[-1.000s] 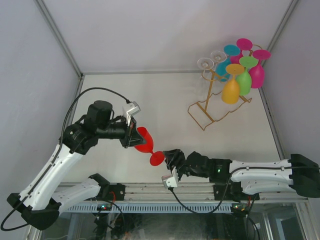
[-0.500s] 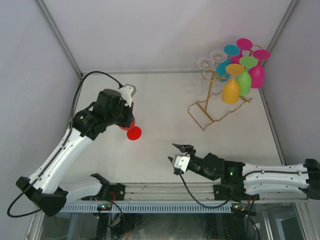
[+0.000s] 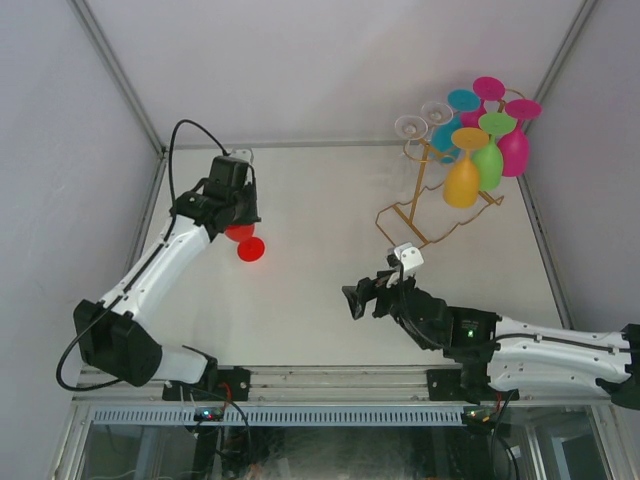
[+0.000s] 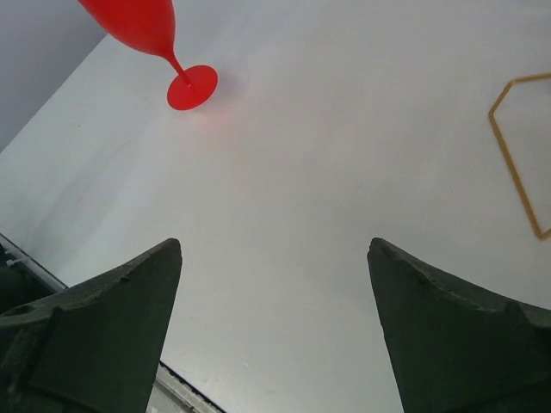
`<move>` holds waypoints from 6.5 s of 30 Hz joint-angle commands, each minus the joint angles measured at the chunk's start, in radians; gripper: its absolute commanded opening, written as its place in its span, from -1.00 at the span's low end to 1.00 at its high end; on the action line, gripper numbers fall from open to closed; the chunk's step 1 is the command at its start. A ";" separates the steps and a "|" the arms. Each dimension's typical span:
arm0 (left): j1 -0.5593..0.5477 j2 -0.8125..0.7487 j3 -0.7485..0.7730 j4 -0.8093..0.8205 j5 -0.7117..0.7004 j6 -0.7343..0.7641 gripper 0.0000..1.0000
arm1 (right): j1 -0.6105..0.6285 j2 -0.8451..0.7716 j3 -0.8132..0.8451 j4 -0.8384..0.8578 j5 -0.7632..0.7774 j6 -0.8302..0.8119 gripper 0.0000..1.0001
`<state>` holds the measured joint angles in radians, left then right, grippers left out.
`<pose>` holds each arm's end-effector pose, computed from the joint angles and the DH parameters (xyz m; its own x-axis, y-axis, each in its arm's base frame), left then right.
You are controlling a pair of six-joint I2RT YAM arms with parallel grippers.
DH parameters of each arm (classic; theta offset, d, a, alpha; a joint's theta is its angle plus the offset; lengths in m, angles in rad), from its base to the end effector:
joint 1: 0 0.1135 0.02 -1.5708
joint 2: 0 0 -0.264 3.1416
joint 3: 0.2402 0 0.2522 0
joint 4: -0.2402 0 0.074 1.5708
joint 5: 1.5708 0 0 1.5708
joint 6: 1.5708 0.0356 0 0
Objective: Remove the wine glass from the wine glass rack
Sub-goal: Place the wine glass at the center of the board, then pick up the wine glass from the wine rack.
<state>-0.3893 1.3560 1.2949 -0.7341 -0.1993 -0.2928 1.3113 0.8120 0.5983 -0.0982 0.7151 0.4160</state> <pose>0.2693 -0.1028 0.3386 -0.7028 -0.0175 -0.7111 0.0428 0.9969 -0.0667 0.0704 0.1742 0.2808 -0.3022 0.0507 -0.9519 -0.4892 0.8488 0.2006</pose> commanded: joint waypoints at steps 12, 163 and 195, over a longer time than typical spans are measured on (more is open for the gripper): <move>0.058 0.178 0.007 0.135 -0.049 -0.074 -1.00 | -0.209 -0.063 0.017 -0.191 -0.243 0.362 0.79; 0.094 -0.770 -0.180 -0.050 0.063 -0.154 1.00 | -1.615 0.432 0.690 -0.093 -1.167 0.627 -0.08; 0.093 -0.758 -0.171 -0.073 0.087 -0.168 1.00 | -1.577 0.528 0.791 -0.192 -1.141 0.553 -0.54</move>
<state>-0.3016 0.5938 1.0767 -0.8261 -0.1238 -0.4603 -0.2722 1.3430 1.3457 -0.3046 -0.4343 0.9890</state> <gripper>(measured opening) 0.998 0.257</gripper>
